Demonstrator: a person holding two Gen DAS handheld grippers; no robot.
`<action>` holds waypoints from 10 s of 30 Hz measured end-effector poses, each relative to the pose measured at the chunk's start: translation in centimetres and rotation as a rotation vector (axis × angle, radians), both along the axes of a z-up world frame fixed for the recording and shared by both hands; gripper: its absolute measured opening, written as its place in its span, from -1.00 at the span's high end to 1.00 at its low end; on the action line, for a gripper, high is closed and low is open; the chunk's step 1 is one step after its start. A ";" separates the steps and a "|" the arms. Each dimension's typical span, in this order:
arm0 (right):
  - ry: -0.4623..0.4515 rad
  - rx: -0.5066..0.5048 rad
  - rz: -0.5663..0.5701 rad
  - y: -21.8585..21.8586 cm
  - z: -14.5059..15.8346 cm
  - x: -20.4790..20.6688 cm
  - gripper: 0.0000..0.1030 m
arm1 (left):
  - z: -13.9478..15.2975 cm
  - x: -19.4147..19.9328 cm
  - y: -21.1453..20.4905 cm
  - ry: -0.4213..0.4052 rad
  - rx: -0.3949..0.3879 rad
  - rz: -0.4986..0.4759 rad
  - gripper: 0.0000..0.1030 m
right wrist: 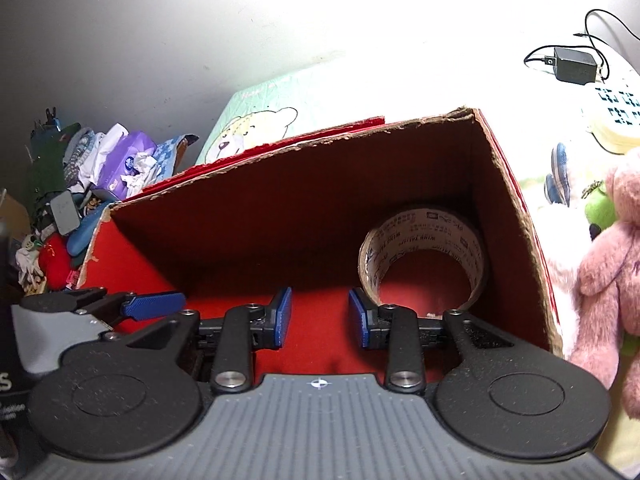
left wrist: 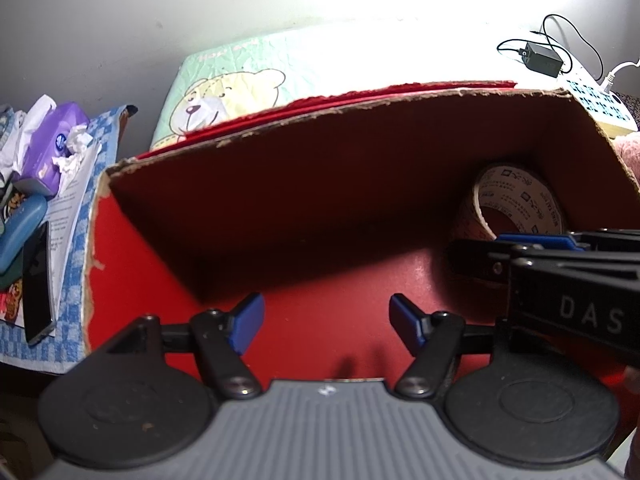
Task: Organize objects
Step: 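Withdraw the right gripper from the box toward the pinecone, then grasp the brown pinecone with the right gripper, then carry the pinecone up and into the red box, then release the pinecone beside the tape roll inside the box, then withdraw the right gripper and move it to the brown gourd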
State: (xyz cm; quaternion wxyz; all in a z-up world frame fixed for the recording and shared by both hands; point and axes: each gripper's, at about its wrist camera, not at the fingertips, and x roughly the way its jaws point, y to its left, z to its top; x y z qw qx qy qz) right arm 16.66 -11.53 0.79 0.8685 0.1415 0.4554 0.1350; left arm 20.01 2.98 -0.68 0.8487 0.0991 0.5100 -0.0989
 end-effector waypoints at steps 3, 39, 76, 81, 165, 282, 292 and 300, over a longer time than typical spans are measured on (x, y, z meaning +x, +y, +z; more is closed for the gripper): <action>-0.046 -0.006 -0.033 -0.5 0.0 -0.9 0.33 | 0.1 0.0 -0.1 -0.012 0.010 -0.001 -0.40; -0.246 0.080 0.000 -6.6 4.5 -11.5 0.28 | 7.7 -10.6 -1.8 -0.204 0.072 0.113 -0.69; 0.220 0.248 0.358 -10.4 -3.2 -14.3 -0.08 | 3.4 -24.4 -5.5 -0.054 -0.141 0.055 -0.77; 0.284 0.275 0.379 -10.2 -4.1 -14.4 -0.09 | 2.0 -25.5 -6.5 -0.023 -0.174 0.025 -0.70; 0.273 -0.398 0.445 0.8 2.4 1.3 0.09 | -1.5 -3.3 -2.4 0.221 -0.677 -0.158 -0.05; 0.085 0.208 0.213 -8.2 -1.1 -15.7 0.10 | 2.6 -21.5 -3.0 -0.036 -0.004 0.299 -0.79; 0.159 0.225 0.207 -7.8 -2.4 -14.8 0.01 | 1.7 -22.3 -2.5 -0.026 -0.053 0.210 -0.79; 0.206 0.240 0.236 -6.5 -3.3 -13.6 0.01 | 1.2 -22.1 -2.0 0.005 -0.145 0.148 -0.72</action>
